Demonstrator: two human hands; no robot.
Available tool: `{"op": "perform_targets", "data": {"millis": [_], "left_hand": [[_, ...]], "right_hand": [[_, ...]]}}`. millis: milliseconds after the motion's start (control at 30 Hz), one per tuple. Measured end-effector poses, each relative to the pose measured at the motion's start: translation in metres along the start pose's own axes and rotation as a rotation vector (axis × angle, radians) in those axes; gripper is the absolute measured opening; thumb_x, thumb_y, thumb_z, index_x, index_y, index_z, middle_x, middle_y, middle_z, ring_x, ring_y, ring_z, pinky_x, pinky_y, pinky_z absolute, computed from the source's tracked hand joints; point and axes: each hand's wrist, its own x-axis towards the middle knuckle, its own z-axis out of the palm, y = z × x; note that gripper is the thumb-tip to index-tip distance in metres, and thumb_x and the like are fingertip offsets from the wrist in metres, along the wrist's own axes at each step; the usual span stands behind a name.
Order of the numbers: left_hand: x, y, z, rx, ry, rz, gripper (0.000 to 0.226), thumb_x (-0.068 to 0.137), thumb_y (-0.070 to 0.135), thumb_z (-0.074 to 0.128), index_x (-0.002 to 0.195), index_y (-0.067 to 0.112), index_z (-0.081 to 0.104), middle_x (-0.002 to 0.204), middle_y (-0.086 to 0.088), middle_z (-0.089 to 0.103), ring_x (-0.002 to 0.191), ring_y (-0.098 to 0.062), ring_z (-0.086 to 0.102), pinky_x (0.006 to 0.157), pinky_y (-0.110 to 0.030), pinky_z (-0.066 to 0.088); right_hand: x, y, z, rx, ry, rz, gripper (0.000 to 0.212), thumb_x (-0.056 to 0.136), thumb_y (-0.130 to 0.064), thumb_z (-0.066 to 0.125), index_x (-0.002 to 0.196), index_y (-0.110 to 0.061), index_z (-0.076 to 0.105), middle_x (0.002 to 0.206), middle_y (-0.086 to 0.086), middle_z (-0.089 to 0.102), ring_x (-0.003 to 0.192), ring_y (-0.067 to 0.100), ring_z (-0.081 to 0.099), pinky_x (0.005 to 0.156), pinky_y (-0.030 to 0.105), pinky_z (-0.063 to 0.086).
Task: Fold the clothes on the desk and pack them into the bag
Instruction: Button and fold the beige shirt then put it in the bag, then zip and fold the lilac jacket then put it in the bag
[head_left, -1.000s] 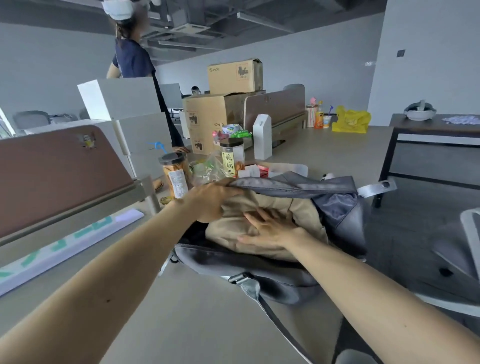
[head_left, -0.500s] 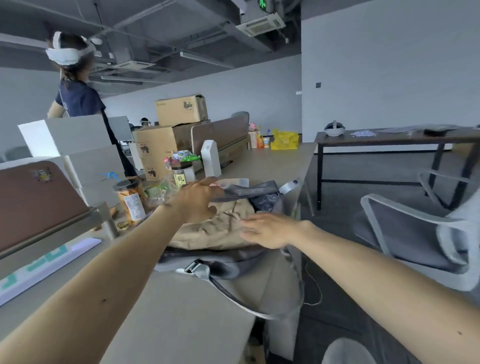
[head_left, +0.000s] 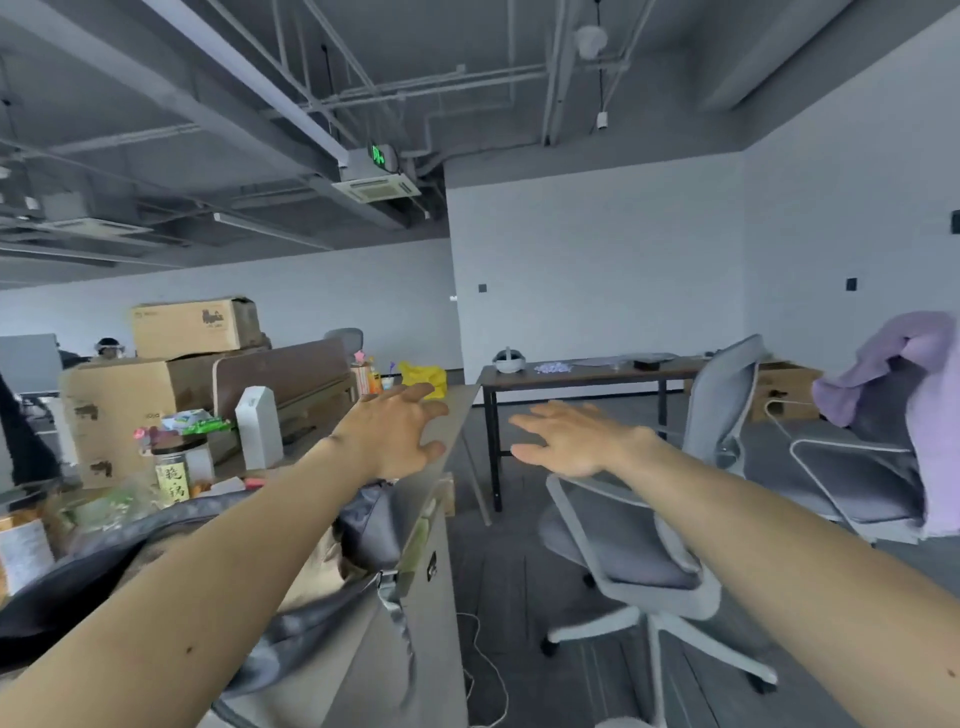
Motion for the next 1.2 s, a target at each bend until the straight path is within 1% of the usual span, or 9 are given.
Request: {"op": "perform_targets", "data": {"millis": [233,367,467,667,767,833,933,1033,1200], "left_hand": [[0.085,0.042,-0.022,0.037,0.040,0.101,0.057,0.097,0.057,0.043,0.150,0.037,0.036,0.162,0.006,0.024,0.146,-0.023,0.030,0.113,-0.048,0.035],[0.153,0.067,-0.028,0.029,0.064,0.165,0.056,0.099,0.055,0.039,0.153,0.041,0.029,0.164,0.004,0.022,0.147,-0.022,0.027,0.115,-0.046,0.032],[0.216,0.085,-0.020,0.030,0.100,0.213,0.056,0.099,0.055,0.038,0.152,0.040,0.030,0.162,0.004,0.024,0.146,-0.021,0.028,0.115,-0.044,0.031],[0.360,0.131,-0.003,0.006,0.125,0.302,0.060,0.099,0.057,0.031,0.155,0.035,0.024,0.163,0.004,0.022,0.148,-0.021,0.025,0.117,-0.044,0.027],[0.424,0.164,-0.017,-0.033,0.078,0.337,0.060,0.100,0.058,0.029,0.154,0.032,0.026,0.160,0.004,0.027,0.145,-0.022,0.029,0.114,-0.047,0.031],[0.461,0.187,-0.042,-0.040,0.061,0.392,0.059,0.100,0.057,0.029,0.153,0.031,0.027,0.159,0.002,0.028,0.143,-0.024,0.032,0.112,-0.048,0.035],[0.524,0.224,-0.110,-0.058,0.068,0.482,0.059,0.100,0.057,0.029,0.153,0.031,0.026,0.161,0.001,0.026,0.144,-0.024,0.031,0.111,-0.048,0.036],[0.588,0.268,-0.193,-0.096,0.093,0.558,0.058,0.102,0.054,0.029,0.155,0.031,0.026,0.161,0.001,0.026,0.142,-0.024,0.032,0.109,-0.048,0.038],[0.653,0.351,-0.307,-0.213,0.152,0.674,0.054,0.103,0.050,0.032,0.154,0.033,0.027,0.160,0.001,0.028,0.141,-0.024,0.034,0.106,-0.045,0.040]], "right_hand": [[0.004,0.089,-0.017,-0.006,0.078,0.156,0.063,0.100,-0.060,0.025,0.157,-0.034,0.016,0.165,0.000,0.014,0.152,0.020,0.008,0.121,0.051,0.012],[0.019,0.151,-0.033,-0.031,0.165,0.207,0.061,0.102,-0.056,0.028,0.157,-0.031,0.017,0.163,0.001,0.019,0.150,0.022,0.014,0.119,0.049,0.016],[0.044,0.209,-0.031,-0.054,0.194,0.274,0.062,0.101,-0.056,0.027,0.157,-0.032,0.015,0.164,0.001,0.017,0.151,0.021,0.012,0.120,0.049,0.014],[0.088,0.330,-0.023,-0.042,0.189,0.426,0.062,0.101,-0.057,0.026,0.157,-0.033,0.011,0.164,0.000,0.013,0.152,0.021,0.006,0.121,0.046,0.011],[0.092,0.389,-0.039,-0.004,0.136,0.507,0.062,0.101,-0.057,0.027,0.156,-0.034,0.011,0.165,0.000,0.013,0.152,0.021,0.006,0.121,0.049,0.013],[0.087,0.427,-0.065,0.003,0.114,0.541,0.063,0.100,-0.057,0.028,0.156,-0.034,0.011,0.165,0.000,0.013,0.152,0.022,0.008,0.120,0.050,0.014],[0.076,0.485,-0.127,0.009,0.112,0.572,0.062,0.100,-0.056,0.030,0.156,-0.035,0.013,0.164,-0.002,0.015,0.151,0.022,0.013,0.118,0.051,0.018],[0.059,0.542,-0.202,0.020,0.115,0.615,0.060,0.099,-0.054,0.030,0.154,-0.036,0.015,0.161,0.000,0.022,0.148,0.023,0.019,0.116,0.052,0.021],[0.012,0.615,-0.310,-0.001,0.132,0.688,0.052,0.101,-0.043,0.038,0.150,-0.032,0.025,0.153,0.006,0.037,0.142,0.026,0.033,0.114,0.047,0.027]]}}
